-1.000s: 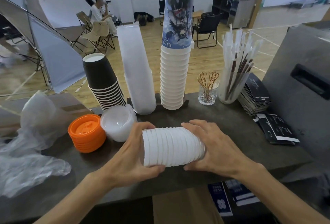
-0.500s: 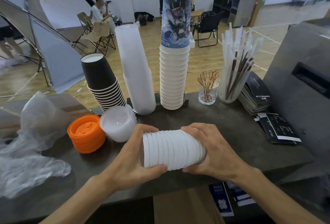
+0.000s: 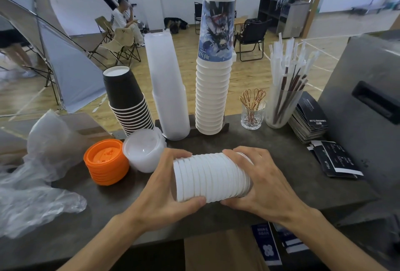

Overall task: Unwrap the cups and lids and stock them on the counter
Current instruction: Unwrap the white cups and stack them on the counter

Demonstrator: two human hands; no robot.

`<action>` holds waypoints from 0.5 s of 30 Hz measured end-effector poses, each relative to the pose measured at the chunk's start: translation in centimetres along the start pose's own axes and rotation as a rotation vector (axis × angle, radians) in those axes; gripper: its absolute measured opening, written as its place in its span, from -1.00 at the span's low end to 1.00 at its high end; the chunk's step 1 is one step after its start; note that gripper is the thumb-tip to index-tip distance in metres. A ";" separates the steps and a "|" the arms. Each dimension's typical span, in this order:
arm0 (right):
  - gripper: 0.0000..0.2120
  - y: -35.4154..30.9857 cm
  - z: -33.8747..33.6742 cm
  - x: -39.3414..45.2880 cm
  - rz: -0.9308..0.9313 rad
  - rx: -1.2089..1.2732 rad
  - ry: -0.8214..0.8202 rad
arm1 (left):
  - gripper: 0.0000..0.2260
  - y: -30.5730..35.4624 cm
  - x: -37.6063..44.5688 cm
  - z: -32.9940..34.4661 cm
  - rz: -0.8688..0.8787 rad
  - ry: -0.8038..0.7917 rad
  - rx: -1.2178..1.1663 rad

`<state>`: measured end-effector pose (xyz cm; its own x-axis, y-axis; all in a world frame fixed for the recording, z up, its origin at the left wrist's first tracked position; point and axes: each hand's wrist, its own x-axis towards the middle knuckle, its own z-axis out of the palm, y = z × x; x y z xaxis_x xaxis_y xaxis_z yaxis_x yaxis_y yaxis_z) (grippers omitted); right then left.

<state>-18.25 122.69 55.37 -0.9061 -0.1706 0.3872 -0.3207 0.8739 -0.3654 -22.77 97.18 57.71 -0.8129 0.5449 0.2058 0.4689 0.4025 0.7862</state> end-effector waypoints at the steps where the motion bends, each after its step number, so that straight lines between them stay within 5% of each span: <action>1: -0.09 0.1 -0.1 0.0 -0.005 -0.004 0.005 | -0.26 0.1 0.1 0.0 0.001 -0.006 0.001; 7: -0.09 0.2 0.2 0.0 0.032 0.106 0.020 | -0.23 1.2 1.2 -0.4 0.024 -0.033 0.063; 15: -0.14 3.3 1.2 3.3 0.304 0.646 0.177 | -0.18 4.5 9.1 -0.4 0.143 0.127 0.150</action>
<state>-22.63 124.43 54.45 -0.9402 0.1602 0.3007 -0.2111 0.4188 -0.8832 -28.19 103.60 63.34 -0.7669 0.5112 0.3880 0.6209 0.4380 0.6501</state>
